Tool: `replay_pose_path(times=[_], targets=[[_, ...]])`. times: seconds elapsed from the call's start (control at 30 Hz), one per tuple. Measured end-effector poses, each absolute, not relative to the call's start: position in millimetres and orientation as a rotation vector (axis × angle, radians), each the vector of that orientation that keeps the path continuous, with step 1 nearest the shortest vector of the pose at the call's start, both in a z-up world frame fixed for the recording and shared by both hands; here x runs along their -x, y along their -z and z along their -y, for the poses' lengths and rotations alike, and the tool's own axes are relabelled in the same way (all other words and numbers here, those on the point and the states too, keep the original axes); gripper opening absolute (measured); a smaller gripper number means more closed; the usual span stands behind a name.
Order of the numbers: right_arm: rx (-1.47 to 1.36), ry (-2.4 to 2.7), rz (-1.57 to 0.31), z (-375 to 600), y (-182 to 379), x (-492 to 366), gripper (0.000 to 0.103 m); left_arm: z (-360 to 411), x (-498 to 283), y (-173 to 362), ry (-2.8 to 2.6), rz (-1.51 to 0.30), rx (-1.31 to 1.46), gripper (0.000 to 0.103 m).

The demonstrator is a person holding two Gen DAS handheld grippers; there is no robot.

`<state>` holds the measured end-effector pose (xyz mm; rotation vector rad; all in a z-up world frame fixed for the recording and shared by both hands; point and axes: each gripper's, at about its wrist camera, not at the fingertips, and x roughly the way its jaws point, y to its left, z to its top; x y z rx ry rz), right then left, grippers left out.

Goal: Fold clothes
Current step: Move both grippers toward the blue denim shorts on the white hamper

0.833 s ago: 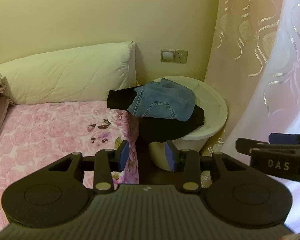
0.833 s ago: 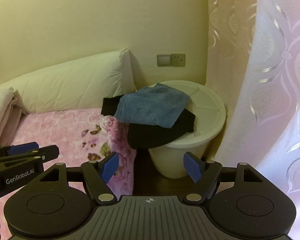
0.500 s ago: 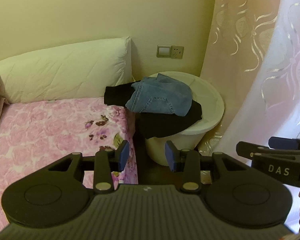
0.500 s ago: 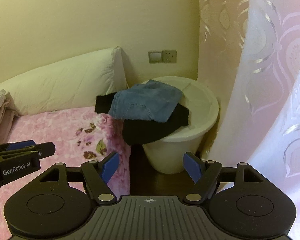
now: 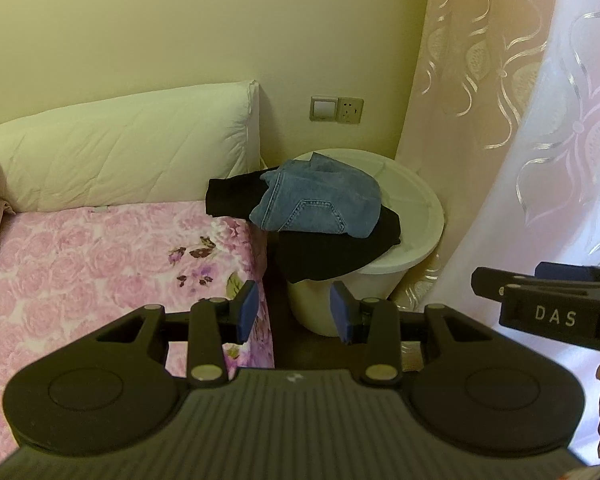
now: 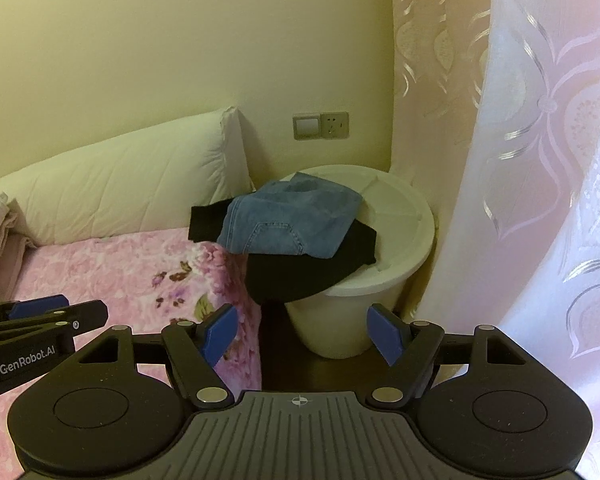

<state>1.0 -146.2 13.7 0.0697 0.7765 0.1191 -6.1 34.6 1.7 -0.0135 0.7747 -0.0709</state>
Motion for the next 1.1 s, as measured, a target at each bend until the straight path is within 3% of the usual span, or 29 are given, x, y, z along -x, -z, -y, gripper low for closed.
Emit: replay_pose_path(times=[1.1], targets=[[-0.076,-0.086,-0.794,129,3,-32,0.075,-77,-29,8,0.09,-0.816,0.032,0.035]])
